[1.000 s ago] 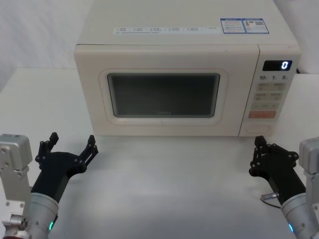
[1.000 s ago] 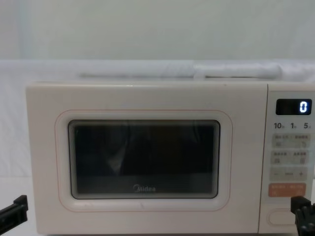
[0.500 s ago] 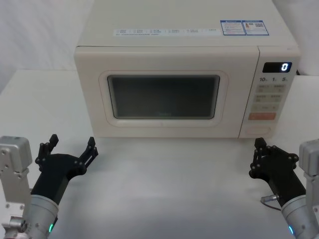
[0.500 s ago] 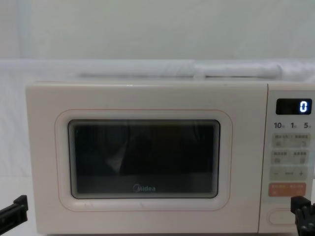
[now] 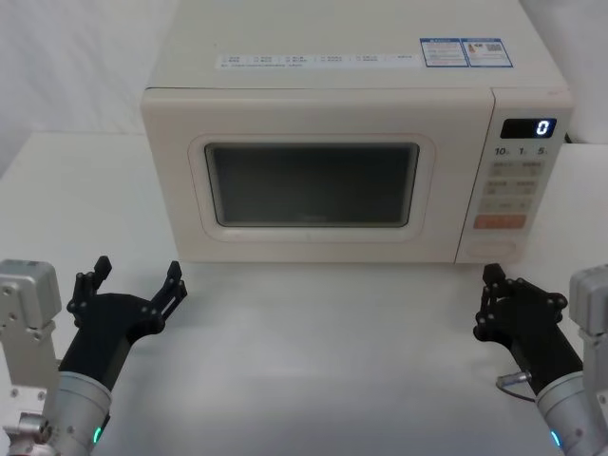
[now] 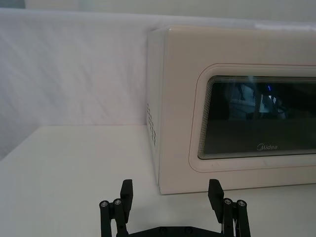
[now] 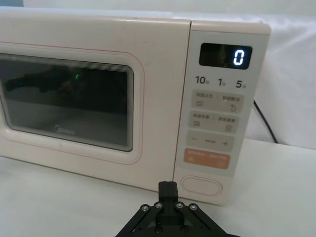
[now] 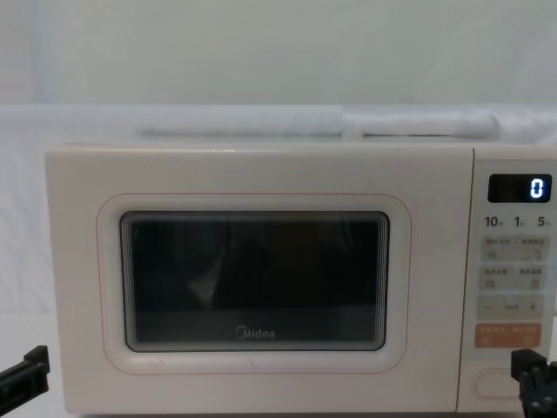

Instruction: Press the button to open the microwave door with one hand; close the microwave door with the other hand.

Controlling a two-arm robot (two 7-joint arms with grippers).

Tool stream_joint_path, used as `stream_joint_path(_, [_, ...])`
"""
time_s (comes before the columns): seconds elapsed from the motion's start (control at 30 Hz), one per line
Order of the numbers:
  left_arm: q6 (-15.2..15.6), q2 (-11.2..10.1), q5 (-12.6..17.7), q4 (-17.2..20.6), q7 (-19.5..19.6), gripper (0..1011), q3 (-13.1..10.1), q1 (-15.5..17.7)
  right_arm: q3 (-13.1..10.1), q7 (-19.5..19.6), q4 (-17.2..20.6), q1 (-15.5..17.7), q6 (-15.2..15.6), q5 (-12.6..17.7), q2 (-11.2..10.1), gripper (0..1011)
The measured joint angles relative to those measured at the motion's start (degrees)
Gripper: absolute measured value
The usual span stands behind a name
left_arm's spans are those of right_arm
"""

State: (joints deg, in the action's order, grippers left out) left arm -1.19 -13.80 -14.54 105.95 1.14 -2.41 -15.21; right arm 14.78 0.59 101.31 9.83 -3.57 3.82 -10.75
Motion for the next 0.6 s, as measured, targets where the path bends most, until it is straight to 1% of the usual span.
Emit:
stream_joint_path(0.1, [0.0,0.0,0.0,0.0,0.0,1001,0.0,0.0,-0.9,-2.3,-0.5,-0.5,0.7,1.1,0.1,0])
stream_joint_path(0.13, [0.0,0.0,0.0,0.0,0.0,1001,0.0,0.0,-0.9,-2.3,-0.5,-0.5,0.7,1.1,0.1,0])
stream_joint_path(0.2, [0.0,0.0,0.0,0.0,0.0,1001,0.0,0.0,-1.6,-4.1,-1.1,-1.2,1.8,1.8,0.1,0])
stream_joint_path(0.4, [0.0,0.0,0.0,0.0,0.0,1001,0.0,0.0,-3.0,-6.5,-2.6,-2.7,3.7,2.5,0.0,0])
stream_joint_path(0.43, [0.0,0.0,0.0,0.0,0.0,1001,0.0,0.0,-3.5,-7.2,-3.3,-3.2,4.2,3.1,0.2,0])
stream_joint_path(0.6, [0.0,0.0,0.0,0.0,0.0,1001,0.0,0.0,-4.6,-9.3,-5.4,-4.7,5.0,5.0,0.6,0])
